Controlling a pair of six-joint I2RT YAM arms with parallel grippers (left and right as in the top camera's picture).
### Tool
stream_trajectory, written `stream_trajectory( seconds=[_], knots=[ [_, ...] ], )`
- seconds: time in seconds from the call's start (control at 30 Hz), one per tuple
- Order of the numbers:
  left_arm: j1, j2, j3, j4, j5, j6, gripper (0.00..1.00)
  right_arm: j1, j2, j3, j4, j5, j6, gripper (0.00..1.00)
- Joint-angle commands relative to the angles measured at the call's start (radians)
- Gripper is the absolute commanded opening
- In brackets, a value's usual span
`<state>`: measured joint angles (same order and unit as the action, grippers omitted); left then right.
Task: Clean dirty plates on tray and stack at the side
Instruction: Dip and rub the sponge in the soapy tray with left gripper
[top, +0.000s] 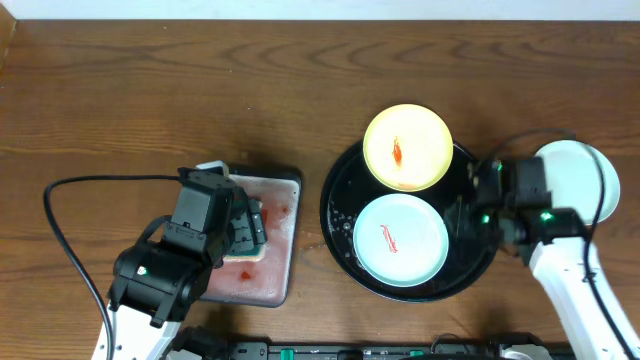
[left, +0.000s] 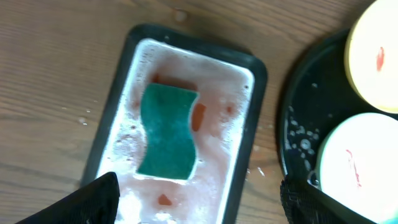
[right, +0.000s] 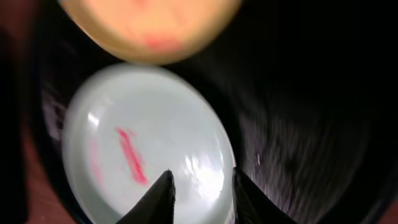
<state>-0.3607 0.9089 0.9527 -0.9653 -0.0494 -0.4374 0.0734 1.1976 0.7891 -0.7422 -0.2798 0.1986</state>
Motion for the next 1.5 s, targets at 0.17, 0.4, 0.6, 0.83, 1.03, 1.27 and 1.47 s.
stream_trajectory(
  seconds=[0.17, 0.4, 0.6, 0.83, 1.03, 1.27, 1.47],
  knots=[
    [0.005, 0.127, -0.091, 0.022, -0.083, -0.123, 0.78, 0.007, -0.006, 0.103, -0.050, -0.043, -0.084, 0.26],
    [0.006, 0.415, -0.166, 0.231, -0.146, -0.140, 0.53, 0.007, -0.006, 0.103, -0.126, -0.043, -0.084, 0.25],
    [0.009, 0.673, -0.166, 0.389, -0.130, -0.094, 0.23, 0.007, -0.006, 0.100, -0.164, -0.043, -0.084, 0.24],
    [0.009, 0.701, -0.155, 0.454, 0.093, -0.017, 0.07, 0.007, -0.006, 0.100, -0.168, -0.043, -0.084, 0.22],
    [0.009, 0.537, -0.124, 0.378, 0.134, 0.011, 0.30, 0.007, -0.006, 0.100, -0.167, -0.043, -0.084, 0.21],
    [0.009, 0.385, -0.132, 0.233, 0.049, 0.010, 0.61, 0.007, -0.006, 0.100, -0.167, -0.043, -0.084, 0.21],
    [0.009, 0.447, -0.245, 0.269, 0.063, -0.058, 0.58, 0.007, -0.006, 0.100, -0.167, -0.043, -0.083, 0.21]
  ],
)
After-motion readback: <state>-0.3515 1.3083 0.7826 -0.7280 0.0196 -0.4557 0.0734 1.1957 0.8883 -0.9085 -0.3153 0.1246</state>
